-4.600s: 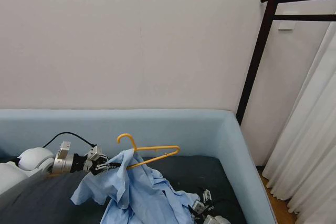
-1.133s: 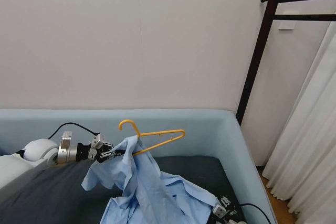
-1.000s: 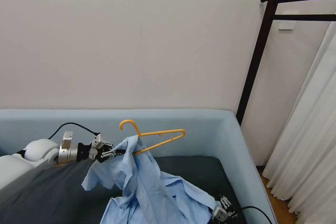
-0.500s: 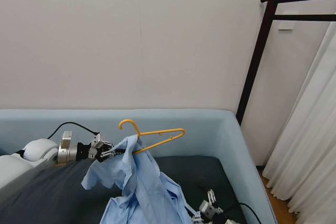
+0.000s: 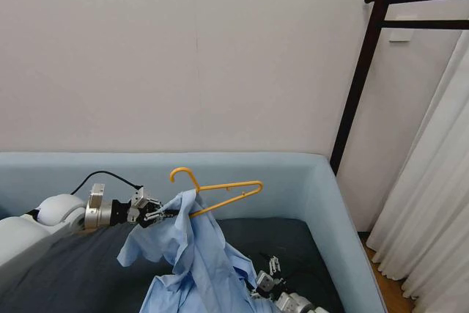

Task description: Pick up the clothes from the sofa and hang them on the clothes hanger.

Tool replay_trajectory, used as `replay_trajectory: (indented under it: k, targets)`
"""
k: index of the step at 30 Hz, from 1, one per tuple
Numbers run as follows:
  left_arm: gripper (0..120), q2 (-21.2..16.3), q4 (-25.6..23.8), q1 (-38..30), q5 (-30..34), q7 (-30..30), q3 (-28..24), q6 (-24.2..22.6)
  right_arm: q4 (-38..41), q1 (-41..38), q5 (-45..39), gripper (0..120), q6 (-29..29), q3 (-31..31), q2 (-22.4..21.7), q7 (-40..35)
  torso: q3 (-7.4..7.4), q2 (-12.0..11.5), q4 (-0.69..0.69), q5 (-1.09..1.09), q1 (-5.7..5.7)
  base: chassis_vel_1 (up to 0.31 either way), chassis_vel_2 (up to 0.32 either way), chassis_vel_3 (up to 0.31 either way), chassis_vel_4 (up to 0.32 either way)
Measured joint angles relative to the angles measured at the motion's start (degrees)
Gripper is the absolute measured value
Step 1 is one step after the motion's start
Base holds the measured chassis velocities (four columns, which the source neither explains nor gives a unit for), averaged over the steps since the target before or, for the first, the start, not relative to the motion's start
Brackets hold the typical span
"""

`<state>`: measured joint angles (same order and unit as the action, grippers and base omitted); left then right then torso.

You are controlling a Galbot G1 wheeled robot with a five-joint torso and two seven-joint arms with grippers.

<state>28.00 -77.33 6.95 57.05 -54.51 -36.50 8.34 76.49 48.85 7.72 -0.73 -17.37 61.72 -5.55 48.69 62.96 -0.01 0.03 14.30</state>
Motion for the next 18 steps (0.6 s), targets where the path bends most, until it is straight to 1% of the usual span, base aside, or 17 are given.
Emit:
replay_trajectory:
  k: [3,7,13,15,18]
  targets:
    - [1,0.05,-0.01,-0.11,0.16,0.00,-0.05,-0.12,-2.06,-1.00,2.38,100,-0.04,-0.05,0.93,-0.67,0.00,0.00,0.00,0.00,0.00,0.000,0.000,0.000,0.000]
    - [1,0.08,0.23,-0.32,0.61,0.00,-0.60,-0.29,-5.76,-2.13,7.81,100,-1.32,0.07,2.36,-1.60,0.00,0.00,0.00,0.00,0.00,0.000,0.000,0.000,0.000]
    - [1,0.08,0.37,-0.66,0.82,-0.04,-0.95,-0.43,-7.40,-2.26,11.33,100,-1.32,-0.29,3.60,-2.05,0.00,0.00,0.00,0.00,0.00,0.000,0.000,0.000,0.000]
    - [1,0.09,0.18,-0.74,1.19,-0.02,-0.96,-0.71,-9.01,-2.53,15.58,100,-1.32,0.10,4.59,-2.69,0.00,0.00,0.01,0.01,0.00,0.000,0.000,0.000,0.000]
    - [1,0.03,-0.04,-0.74,1.31,-0.01,-0.96,-0.84,-9.81,-2.77,17.28,100,-1.33,0.14,5.05,-3.10,0.00,0.00,0.00,0.00,0.00,0.000,0.000,0.000,0.000]
